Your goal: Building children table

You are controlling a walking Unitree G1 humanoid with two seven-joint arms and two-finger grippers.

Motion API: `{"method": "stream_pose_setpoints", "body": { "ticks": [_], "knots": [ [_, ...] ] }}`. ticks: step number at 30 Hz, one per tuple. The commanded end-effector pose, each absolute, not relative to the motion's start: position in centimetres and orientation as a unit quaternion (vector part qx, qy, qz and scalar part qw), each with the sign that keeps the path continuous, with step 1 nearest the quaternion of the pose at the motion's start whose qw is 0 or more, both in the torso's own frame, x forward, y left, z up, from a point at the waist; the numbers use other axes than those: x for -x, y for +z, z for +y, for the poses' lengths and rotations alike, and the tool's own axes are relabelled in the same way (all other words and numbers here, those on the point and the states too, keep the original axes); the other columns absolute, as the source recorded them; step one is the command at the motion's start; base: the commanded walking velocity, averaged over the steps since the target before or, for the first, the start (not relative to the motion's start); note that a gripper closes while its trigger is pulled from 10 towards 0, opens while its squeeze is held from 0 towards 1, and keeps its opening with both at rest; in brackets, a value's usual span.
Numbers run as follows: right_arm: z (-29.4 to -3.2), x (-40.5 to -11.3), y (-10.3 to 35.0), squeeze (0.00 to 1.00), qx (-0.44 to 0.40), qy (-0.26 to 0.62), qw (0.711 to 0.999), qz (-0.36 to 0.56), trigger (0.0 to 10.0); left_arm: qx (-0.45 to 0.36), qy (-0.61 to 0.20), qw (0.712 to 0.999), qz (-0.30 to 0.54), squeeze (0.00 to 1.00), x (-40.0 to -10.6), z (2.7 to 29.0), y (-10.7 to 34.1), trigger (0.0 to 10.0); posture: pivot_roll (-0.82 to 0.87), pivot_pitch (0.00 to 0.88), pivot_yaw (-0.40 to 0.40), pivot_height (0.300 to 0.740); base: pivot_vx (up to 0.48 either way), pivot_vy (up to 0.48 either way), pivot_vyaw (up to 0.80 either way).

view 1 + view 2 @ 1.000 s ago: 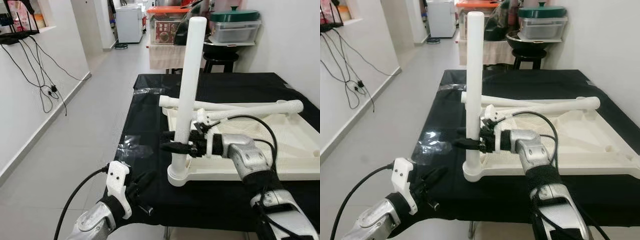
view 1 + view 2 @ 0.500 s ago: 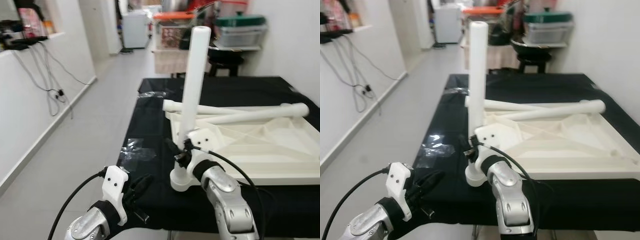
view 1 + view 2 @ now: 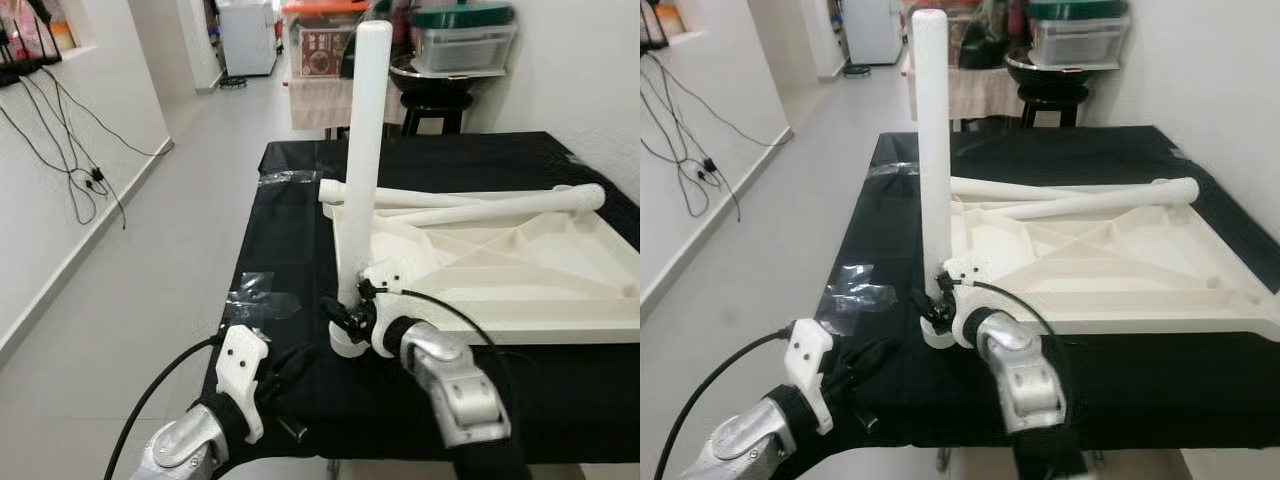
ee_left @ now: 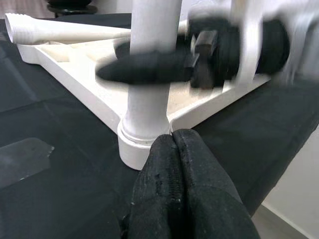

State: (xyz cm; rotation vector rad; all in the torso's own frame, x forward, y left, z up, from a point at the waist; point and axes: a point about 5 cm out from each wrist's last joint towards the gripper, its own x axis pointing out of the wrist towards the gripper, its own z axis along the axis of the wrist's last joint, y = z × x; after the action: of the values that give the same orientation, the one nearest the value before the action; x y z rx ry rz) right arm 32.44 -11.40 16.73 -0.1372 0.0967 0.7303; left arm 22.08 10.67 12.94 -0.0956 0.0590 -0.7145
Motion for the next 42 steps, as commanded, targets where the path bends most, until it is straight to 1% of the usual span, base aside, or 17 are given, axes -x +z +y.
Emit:
{"method": "stream_pose_setpoints", "body": {
  "ticks": [1, 3, 9, 13, 14, 15, 16, 29, 31, 32, 33, 34, 35, 36, 38, 39, 42],
  "knots": [
    [-10.9, -32.1, 17.2, 0.0, 0.081, 0.406, 0.91, 0.023, 10.0, 0.045, -0.35, 0.935, 0.032, 0.0, -22.0, 10.6, 12.6, 10.0, -0.01, 0.014, -0.001, 0.74, 0.0, 0.0, 0.0],
    [-11.7, -32.2, 17.5, 0.0, 0.1, 0.49, 0.865, 0.038, 10.0, 0.041, -0.348, 0.936, 0.025, 0.0, -22.1, 10.4, 12.5, 10.0, 0.01, 0.0, -0.017, 0.74, 0.0, 0.0, 0.0],
    [-12.1, -33.0, 17.7, 0.0, 0.111, 0.519, 0.846, 0.045, 10.0, 0.022, -0.349, 0.937, 0.012, 0.0, -21.9, 10.2, 12.6, 10.0, 0.02, 0.0, -0.016, 0.74, 0.0, 0.0, 0.0],
    [-12.4, -34.7, 18.1, 0.0, 0.099, 0.543, 0.832, 0.053, 10.0, -0.039, -0.327, 0.942, -0.061, 0.0, -21.6, 10.4, 13.9, 10.0, 0.03, 0.0, -0.022, 0.74, 0.0, 0.0, 0.0],
    [-12.5, -35.0, 18.1, 0.0, 0.102, 0.543, 0.831, 0.055, 4.9, -0.039, -0.32, 0.944, -0.065, 0.0, -21.7, 10.6, 14.0, 10.0, 0.03, 0.0, -0.023, 0.74, 0.0, 0.0, 0.0],
    [-12.5, -35.0, 18.1, 0.0, 0.102, 0.543, 0.831, 0.055, 4.9, -0.039, -0.32, 0.944, -0.065, 0.0, -21.7, 10.6, 14.0, 10.0, 0.03, 0.0, -0.023, 0.74, 0.0, 0.0, 0.0],
    [-12.7, -35.2, 18.0, 0.0, 0.102, 0.548, 0.828, 0.06, 0.0, -0.026, -0.328, 0.942, -0.072, 0.0, -21.5, 10.5, 14.2, 10.0, 0.04, 0.0, -0.024, 0.74, 0.0, 0.0, 0.0],
    [-14.6, -34.0, 16.2, 0.0, 0.07, 0.519, 0.85, 0.064, 0.0, 0.047, -0.353, 0.931, -0.085, 0.0, -21.1, 10.0, 14.0, 10.0, 0.01, 0.0, 0.002, 0.74, 0.0, 0.0, 0.0],
    [-14.8, -33.7, 15.6, 0.0, 0.068, 0.48, 0.871, 0.077, 0.0, 0.056, -0.351, 0.931, -0.086, 0.0, -21.0, 10.2, 14.0, 10.0, -0.01, 0.0, 0.002, 0.74, 0.0, 0.0, 0.0],
    [-14.4, -33.2, 14.4, 0.0, 0.051, 0.385, 0.915, 0.107, 0.0, 0.068, -0.35, 0.93, -0.087, 0.0, -21.0, 10.4, 14.1, 10.0, -0.01, 0.0, -0.003, 0.74, 0.0, 0.0, 0.0],
    [-14.4, -33.2, 14.4, 0.0, 0.051, 0.385, 0.915, 0.107, 0.0, 0.068, -0.35, 0.93, -0.087, 0.0, -21.0, 10.4, 14.1, 10.0, -0.01, 0.0, -0.003, 0.74, 0.0, 0.0, 0.0],
    [-14.4, -32.7, 13.5, 0.0, 0.041, 0.311, 0.94, 0.131, 0.0, 0.075, -0.349, 0.93, -0.088, 0.0, -21.0, 10.4, 14.1, 10.0, -0.01, 0.0, -0.003, 0.74, 0.0, 0.0, 0.0],
    [-14.1, -31.2, 12.5, 0.0, 0.01, 0.171, 0.975, 0.141, 0.0, 0.075, -0.349, 0.93, -0.087, 0.0, -21.0, 10.6, 14.2, 10.0, -0.01, 0.005, 0.0, 0.74, 0.0, 0.0, 0.0],
    [-14.1, -31.2, 12.5, 0.0, 0.01, 0.171, 0.975, 0.141, 0.0, 0.075, -0.349, 0.93, -0.087, 0.0, -21.0, 10.6, 14.2, 10.0, -0.01, 0.005, 0.0, 0.74, 0.0, 0.0, 0.0],
    [-10.3, -26.9, 11.4, 0.0, -0.035, 0.145, 0.975, 0.165, 0.0, 0.058, -0.347, 0.933, -0.078, 0.0, -20.7, 10.8, 14.0, 10.0, -0.01, 0.011, 0.019, 0.74, 0.0, 0.0, 0.0],
    [-9.9, -26.5, 11.7, 0.0, -0.038, 0.147, 0.976, 0.154, 0.0, 0.054, -0.34, 0.936, -0.074, 0.0, -20.5, 10.9, 13.9, 10.0, -0.03, 0.001, 0.036, 0.74, 0.0, 0.0, 0.0],
    [-12.2, -28.7, 12.7, 0.0, -0.009, 0.138, 0.982, 0.128, 0.0, 0.067, -0.312, 0.947, -0.046, 0.0, -19.9, 11.5, 13.2, 10.0, -0.01, 0.004, 0.018, 0.74, 0.0, 0.0, 0.0]
  ]
}}
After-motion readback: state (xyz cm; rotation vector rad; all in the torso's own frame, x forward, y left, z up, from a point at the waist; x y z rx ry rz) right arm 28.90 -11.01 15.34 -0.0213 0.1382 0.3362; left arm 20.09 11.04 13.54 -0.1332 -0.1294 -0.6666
